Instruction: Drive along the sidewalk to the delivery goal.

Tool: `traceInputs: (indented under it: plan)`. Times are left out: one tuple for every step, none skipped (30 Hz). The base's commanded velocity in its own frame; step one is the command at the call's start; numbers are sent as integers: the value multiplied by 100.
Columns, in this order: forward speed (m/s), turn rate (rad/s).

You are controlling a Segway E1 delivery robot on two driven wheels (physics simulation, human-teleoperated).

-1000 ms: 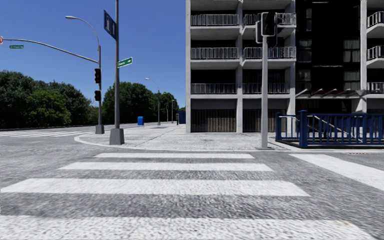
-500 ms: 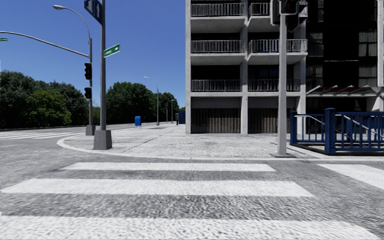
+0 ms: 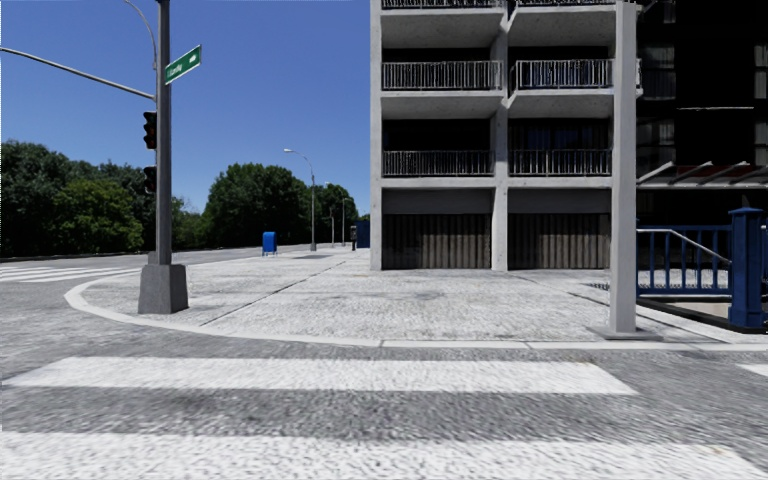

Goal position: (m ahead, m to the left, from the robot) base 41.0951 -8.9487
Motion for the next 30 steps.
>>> traceInputs:
  plan:
    - [200,17]
    - [200,19]
    - [200,19]
    - [200,21]
    - [200,23]
    - [200,23]
    - [200,23]
    - [200,23]
    - [200,23]
    - [200,25]
    - [200,26]
    - [200,26]
    - [200,27]
    - [200,27]
    - [200,27]
    - [200,27]
    - [200,27]
    - [200,27]
    - [200,27]
    - [200,27]
    - [200,27]
    - [200,27]
    - [200,28]
    - [200,29]
    - [200,29]
    - [200,29]
    - [200,29]
    - [200,29]
    - [200,29]
    - [200,29]
